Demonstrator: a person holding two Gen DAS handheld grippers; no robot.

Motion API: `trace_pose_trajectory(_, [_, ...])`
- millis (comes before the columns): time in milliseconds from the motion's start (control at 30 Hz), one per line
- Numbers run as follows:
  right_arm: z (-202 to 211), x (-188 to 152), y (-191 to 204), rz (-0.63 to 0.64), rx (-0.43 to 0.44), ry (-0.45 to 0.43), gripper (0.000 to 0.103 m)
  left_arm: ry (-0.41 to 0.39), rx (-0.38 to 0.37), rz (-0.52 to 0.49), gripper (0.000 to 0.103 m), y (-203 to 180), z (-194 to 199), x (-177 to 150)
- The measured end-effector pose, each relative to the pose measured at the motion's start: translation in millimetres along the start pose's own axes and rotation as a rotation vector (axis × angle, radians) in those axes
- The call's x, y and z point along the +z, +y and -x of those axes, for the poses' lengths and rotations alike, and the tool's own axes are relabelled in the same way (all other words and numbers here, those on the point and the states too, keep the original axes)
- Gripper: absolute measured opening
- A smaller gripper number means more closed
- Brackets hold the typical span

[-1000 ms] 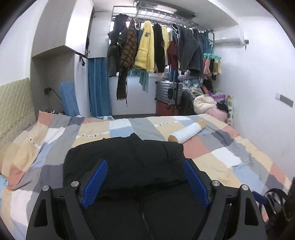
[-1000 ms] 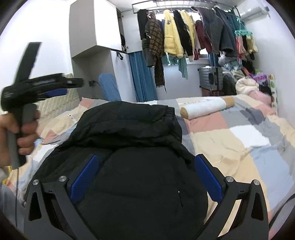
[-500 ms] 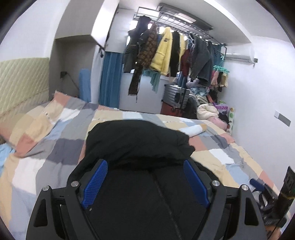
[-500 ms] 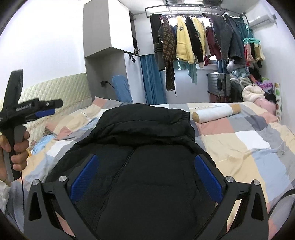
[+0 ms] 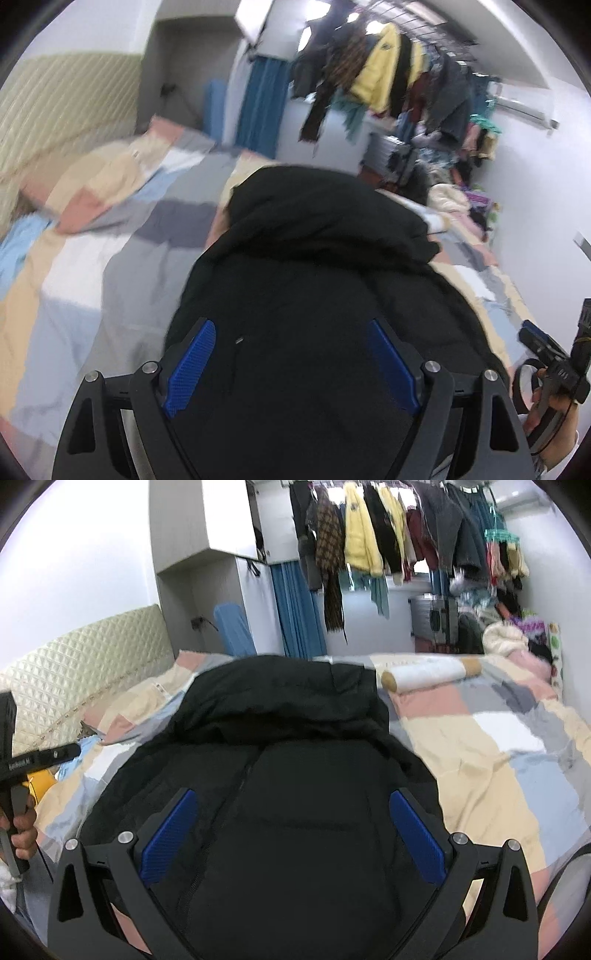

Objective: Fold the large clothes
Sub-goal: 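Grasp the jacket hem with both tools and fold it toward the collar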

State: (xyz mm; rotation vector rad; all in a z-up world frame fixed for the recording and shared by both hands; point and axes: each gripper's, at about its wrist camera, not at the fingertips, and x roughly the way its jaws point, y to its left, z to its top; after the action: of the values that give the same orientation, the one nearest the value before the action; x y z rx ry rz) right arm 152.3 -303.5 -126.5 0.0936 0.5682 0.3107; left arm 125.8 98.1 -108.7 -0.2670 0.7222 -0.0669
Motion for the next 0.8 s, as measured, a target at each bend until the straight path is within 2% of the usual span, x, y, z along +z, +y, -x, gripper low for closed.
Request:
trace_pose_trajectory(100, [-8.7, 4.3, -16.6, -0.045, -0.015, 0.05, 0.103, 0.03, 0.021, 0.045, 0.084, 18.6, -5.1, -0.2])
trace_pose_trajectory(233, [-27.0, 13.6, -50.8, -0.099, -0.103, 0.161, 0.103, 0.073, 0.026, 0.13, 0.084, 45.1, -15.8, -0.4])
trace_pose_trajectory(300, [-36.1, 13.2, -79.5, -0.214, -0.084, 0.212, 0.103, 0.11, 0.026, 0.175, 0.084, 59.0, -23.1, -2.1])
trace_pose_trajectory(367, [-51.4, 4.5, -111.6, -0.352, -0.066, 0.3, 0.103, 0.144, 0.029, 0.21, 0.084, 69.5, -29.3, -5.2])
trace_pose_trajectory(400, [-62.2, -5.2, -131.4, -0.429, -0.075, 0.365, 0.103, 0.157, 0.032, 0.221, 0.084, 71.7, -31.8, -6.1])
trace_pose_trajectory(500, [-79.2, -37.2, -170.0, -0.646, -0.062, 0.475, 0.103, 0.217, 0.042, 0.276, 0.084, 84.2, -43.6, -10.8])
trace_pose_trajectory(633, [-92.0, -67.9, -190.5, -0.83, -0.008, 0.562, 0.103, 0.28, 0.049, 0.357, 0.084, 100.9, -56.1, -18.5])
trace_pose_trajectory(700, [-93.7, -70.7, -185.0, -0.846, 0.072, 0.567, 0.103, 0.305, 0.047, 0.396, 0.084, 108.8, -60.7, -22.0])
trace_pose_trajectory(800, [-87.1, -60.8, -171.6, -0.78, 0.098, 0.538, 0.103, 0.337, 0.06, 0.462, 0.084, 121.4, -65.9, -28.0])
